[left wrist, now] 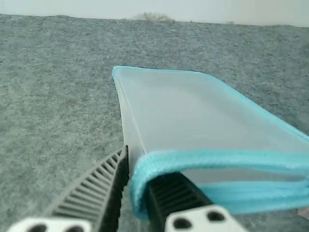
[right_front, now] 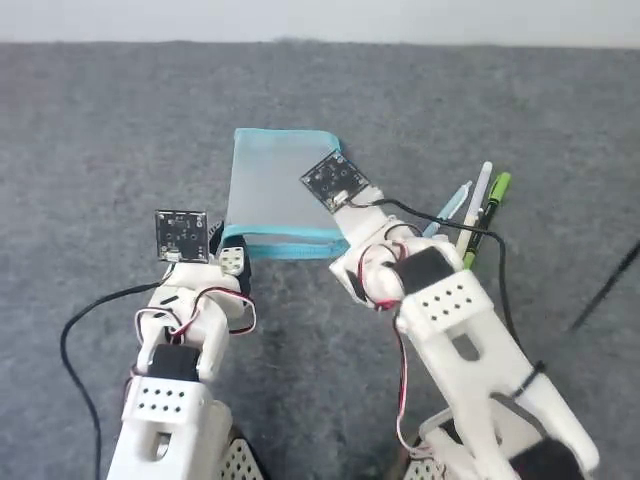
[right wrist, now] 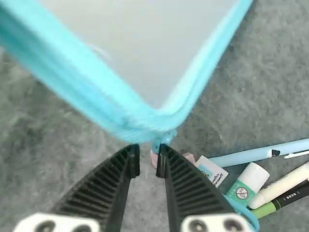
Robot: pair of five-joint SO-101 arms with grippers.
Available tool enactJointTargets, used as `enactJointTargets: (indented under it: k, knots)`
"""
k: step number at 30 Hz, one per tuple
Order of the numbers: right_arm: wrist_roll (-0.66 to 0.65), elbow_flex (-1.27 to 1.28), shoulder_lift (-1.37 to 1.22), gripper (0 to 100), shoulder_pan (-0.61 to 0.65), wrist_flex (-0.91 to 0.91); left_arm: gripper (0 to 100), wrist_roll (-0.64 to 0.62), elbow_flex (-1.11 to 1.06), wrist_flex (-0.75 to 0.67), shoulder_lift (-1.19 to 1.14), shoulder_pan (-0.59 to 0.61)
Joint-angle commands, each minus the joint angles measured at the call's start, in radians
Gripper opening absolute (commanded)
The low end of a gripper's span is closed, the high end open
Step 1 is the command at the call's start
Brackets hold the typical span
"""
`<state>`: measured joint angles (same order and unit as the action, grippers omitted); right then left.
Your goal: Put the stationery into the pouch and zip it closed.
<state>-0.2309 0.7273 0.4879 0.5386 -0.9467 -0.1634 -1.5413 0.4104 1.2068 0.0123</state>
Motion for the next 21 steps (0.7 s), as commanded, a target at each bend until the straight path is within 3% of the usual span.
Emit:
enactJointTargets:
  k: [1, 11, 17, 21]
  knots:
    - [0.003, -0.012, -0.031, 5.9, -0.015, 0.058, 1, 0.006, 0.062, -0.034, -0.011, 0.000]
    - [-0.026, -0.020, -0.058, 6.2, -0.062, 0.074, 1, 0.006, 0.062, -0.034, -0.011, -0.002]
    - [-0.068, -0.008, 0.021, 18.8, -0.061, -0.036, 1, 0.006, 0.062, -0.034, -0.006, 0.002]
    - [-0.074, 0.063, 0.081, 18.8, -0.012, -0.025, 1, 0.006, 0.062, -0.034, -0.011, -0.003]
